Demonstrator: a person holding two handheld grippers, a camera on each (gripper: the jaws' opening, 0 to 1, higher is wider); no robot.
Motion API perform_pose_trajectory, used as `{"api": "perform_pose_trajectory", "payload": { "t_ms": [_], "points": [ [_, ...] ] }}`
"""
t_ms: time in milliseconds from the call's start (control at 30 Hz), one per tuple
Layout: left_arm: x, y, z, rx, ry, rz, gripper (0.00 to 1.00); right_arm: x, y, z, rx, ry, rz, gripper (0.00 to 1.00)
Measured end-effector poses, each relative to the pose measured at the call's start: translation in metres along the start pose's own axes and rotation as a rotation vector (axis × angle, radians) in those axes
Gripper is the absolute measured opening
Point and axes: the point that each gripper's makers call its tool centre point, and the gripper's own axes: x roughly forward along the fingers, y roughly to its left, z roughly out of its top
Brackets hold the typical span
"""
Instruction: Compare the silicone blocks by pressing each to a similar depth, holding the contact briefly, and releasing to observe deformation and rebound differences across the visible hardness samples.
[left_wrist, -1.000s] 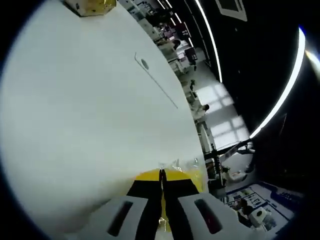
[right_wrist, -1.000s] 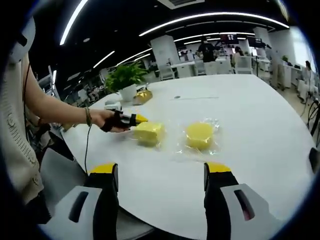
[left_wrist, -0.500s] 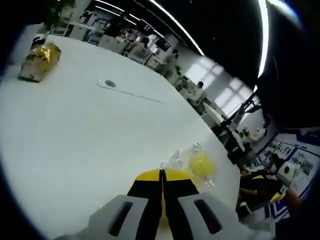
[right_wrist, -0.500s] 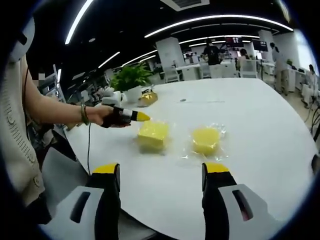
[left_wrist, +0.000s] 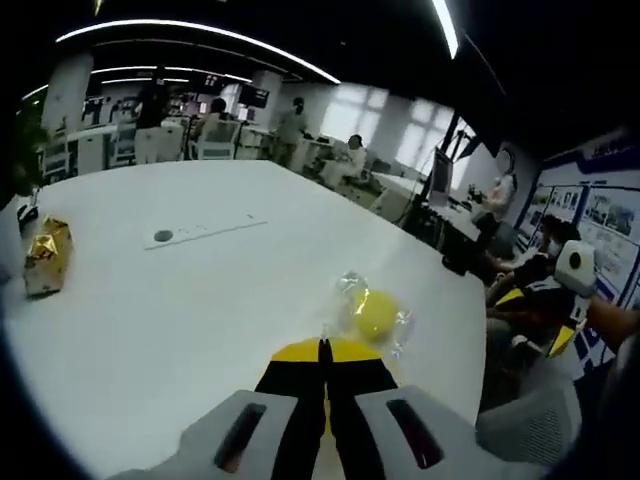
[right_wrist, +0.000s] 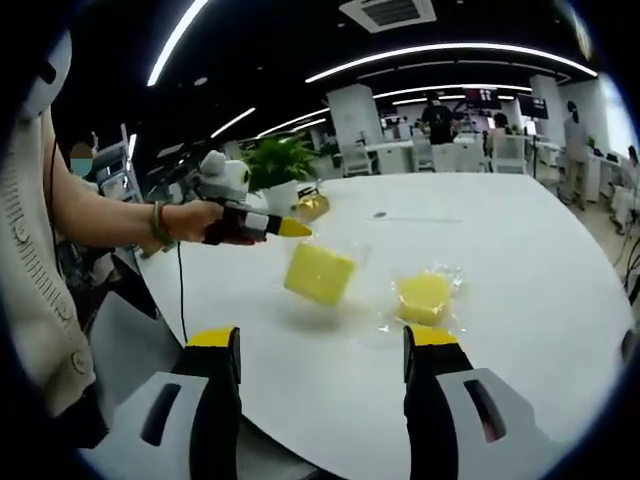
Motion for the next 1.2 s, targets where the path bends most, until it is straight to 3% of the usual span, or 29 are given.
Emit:
{"api": "perform_pose_trajectory", "payload": {
  "t_ms": [400, 800, 1200],
  "points": [
    [-0.025, -0.027, 0.015, 0.111, -0.003, -0.017, 0.00, -0.005, 0.007, 0.010, -0.041, -0.032, 0.015, 0.61],
    [-0.059, -0.048, 0.048, 0.180, -0.055, -0.029, 0.00, -0.002, 0.016, 0.031, -0.112, -0.043, 0.070, 0.64],
    [-0.088, -0.082, 0.069, 0.250, -0.083, -0.109, 0.00, 0.017, 0.025, 0.067, -0.228, -0.034, 0.142, 0.67]
  ]
}}
